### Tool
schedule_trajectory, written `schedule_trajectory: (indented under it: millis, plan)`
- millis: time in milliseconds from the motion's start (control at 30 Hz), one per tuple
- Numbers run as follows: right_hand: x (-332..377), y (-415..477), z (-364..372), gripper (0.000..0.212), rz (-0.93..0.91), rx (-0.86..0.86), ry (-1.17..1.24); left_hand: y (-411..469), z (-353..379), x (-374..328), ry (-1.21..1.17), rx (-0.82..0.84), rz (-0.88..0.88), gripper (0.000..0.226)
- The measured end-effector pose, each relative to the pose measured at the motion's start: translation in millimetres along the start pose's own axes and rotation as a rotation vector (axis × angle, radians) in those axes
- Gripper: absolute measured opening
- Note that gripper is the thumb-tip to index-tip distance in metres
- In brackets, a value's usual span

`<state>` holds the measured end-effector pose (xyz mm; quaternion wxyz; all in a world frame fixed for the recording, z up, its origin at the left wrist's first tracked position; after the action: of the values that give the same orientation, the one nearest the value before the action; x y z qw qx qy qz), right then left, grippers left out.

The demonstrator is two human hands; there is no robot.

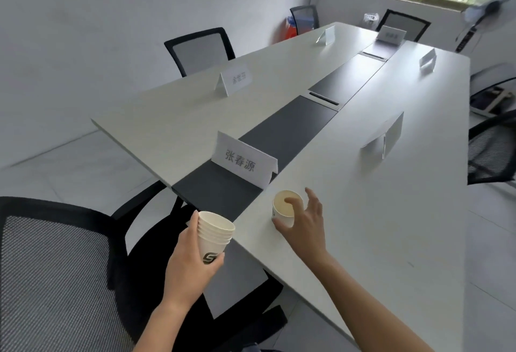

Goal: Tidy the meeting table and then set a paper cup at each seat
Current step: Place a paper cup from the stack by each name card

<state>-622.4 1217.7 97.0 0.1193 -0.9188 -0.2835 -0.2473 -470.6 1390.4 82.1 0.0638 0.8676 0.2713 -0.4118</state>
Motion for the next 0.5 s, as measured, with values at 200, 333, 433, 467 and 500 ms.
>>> schedule_trajectory:
  millis: [200, 333, 433, 467, 500]
  plan:
    - [27, -40, -24, 0.025, -0.174, 0.122, 0.219, 20, 30, -47, 0.108, 0.126, 0.239, 0.097]
    - [17, -62, -35, 0.022, -0.086, 0.179, 0.256, 24, 59, -91, 0.122, 0.230, 0.450, 0.094]
    - [-9, -77, -50, 0.024, 0.055, 0.070, 0.296, 23, 90, -120, 0.110, 0.339, 0.568, 0.092]
    - [-19, -86, -55, 0.023, 0.101, 0.026, 0.303, 21, 100, -128, 0.090, 0.381, 0.591, 0.091]
    - [-29, -98, -58, 0.023, 0.146, -0.013, 0.307, 16, 112, -136, 0.072, 0.422, 0.625, 0.089]
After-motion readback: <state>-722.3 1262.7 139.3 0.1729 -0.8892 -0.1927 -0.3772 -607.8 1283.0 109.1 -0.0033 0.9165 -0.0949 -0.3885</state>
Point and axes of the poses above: each hand's wrist, its own y-axis towards the middle knuckle, its own z-axis out of the palm, x = y × z, the point moved 6 cm from there along y, towards the middle knuckle, and after that the axes turned 14 degrees about x, right-handed, at the moved point
